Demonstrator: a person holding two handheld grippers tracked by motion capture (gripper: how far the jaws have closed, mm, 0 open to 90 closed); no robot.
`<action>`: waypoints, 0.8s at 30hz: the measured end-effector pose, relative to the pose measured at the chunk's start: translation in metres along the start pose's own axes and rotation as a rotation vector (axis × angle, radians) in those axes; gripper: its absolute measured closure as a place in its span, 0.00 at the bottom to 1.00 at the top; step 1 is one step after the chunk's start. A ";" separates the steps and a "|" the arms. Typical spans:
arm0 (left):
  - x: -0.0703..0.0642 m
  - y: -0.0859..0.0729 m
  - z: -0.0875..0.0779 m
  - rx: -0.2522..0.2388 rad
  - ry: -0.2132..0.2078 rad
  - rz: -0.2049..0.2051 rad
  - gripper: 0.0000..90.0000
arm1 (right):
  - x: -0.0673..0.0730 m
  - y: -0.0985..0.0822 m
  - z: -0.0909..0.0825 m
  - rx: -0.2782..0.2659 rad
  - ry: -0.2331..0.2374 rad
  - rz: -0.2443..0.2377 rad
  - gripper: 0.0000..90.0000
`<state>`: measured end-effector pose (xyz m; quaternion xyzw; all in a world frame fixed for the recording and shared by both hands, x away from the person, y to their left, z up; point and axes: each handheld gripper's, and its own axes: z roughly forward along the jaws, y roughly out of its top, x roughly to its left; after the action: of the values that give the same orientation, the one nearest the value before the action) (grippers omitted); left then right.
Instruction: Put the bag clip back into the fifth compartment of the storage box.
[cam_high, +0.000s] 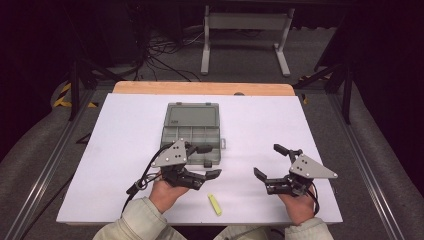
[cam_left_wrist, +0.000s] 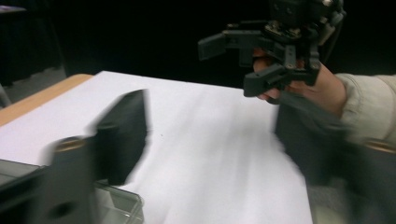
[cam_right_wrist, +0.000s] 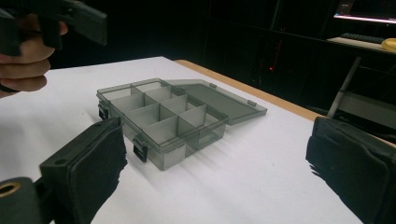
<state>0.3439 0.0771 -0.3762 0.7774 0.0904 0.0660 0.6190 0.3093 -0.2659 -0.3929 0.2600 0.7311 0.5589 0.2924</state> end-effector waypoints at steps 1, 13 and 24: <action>0.000 0.000 0.000 0.009 -0.010 -0.002 0.56 | 0.000 0.000 0.000 0.000 0.000 0.000 0.05; 0.000 0.002 0.012 0.202 -0.040 -0.027 1.00 | 0.000 0.000 0.000 0.001 0.001 -0.001 0.05; 0.010 -0.007 0.032 0.437 -0.050 -0.039 1.00 | 0.000 -0.001 -0.002 0.001 -0.004 0.000 0.05</action>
<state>0.3597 0.0508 -0.3905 0.8926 0.1023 0.0134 0.4388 0.3078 -0.2679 -0.3930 0.2612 0.7307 0.5582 0.2938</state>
